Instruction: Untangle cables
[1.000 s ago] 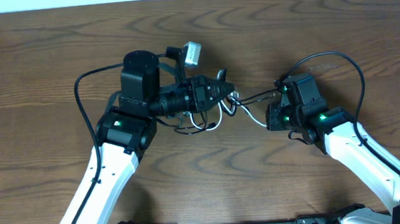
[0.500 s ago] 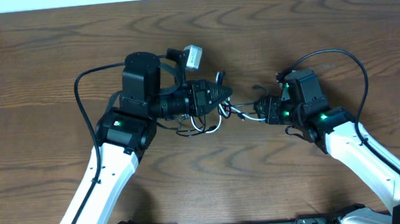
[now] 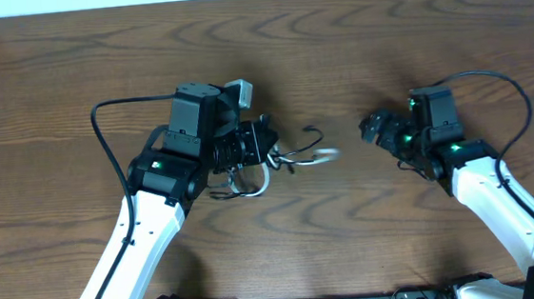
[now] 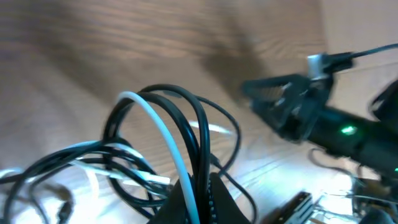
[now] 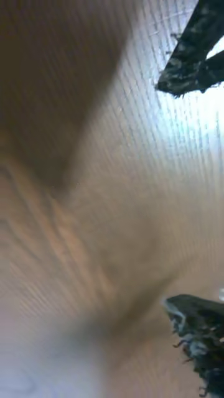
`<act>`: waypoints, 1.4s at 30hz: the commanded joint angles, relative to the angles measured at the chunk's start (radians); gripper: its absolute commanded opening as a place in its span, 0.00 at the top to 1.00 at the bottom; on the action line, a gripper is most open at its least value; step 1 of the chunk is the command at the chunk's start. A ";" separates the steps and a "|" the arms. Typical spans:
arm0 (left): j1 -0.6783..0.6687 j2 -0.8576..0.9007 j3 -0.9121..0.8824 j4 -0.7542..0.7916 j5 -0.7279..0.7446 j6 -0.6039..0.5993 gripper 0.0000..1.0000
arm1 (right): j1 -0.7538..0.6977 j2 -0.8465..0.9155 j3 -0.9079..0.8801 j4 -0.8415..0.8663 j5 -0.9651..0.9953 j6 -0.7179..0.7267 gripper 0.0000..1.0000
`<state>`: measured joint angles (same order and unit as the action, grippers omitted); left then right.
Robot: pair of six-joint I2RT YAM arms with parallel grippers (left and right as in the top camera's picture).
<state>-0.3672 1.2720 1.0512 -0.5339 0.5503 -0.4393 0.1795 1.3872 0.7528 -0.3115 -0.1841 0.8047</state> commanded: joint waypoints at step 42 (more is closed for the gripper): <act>-0.068 0.000 0.000 0.603 0.087 -0.719 0.93 | 0.187 -0.002 0.004 0.444 -0.695 -0.693 0.07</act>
<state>-0.4484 1.2728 1.0424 0.0570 0.6899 -1.2083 0.3622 1.3872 0.7517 0.1604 -0.9440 0.0944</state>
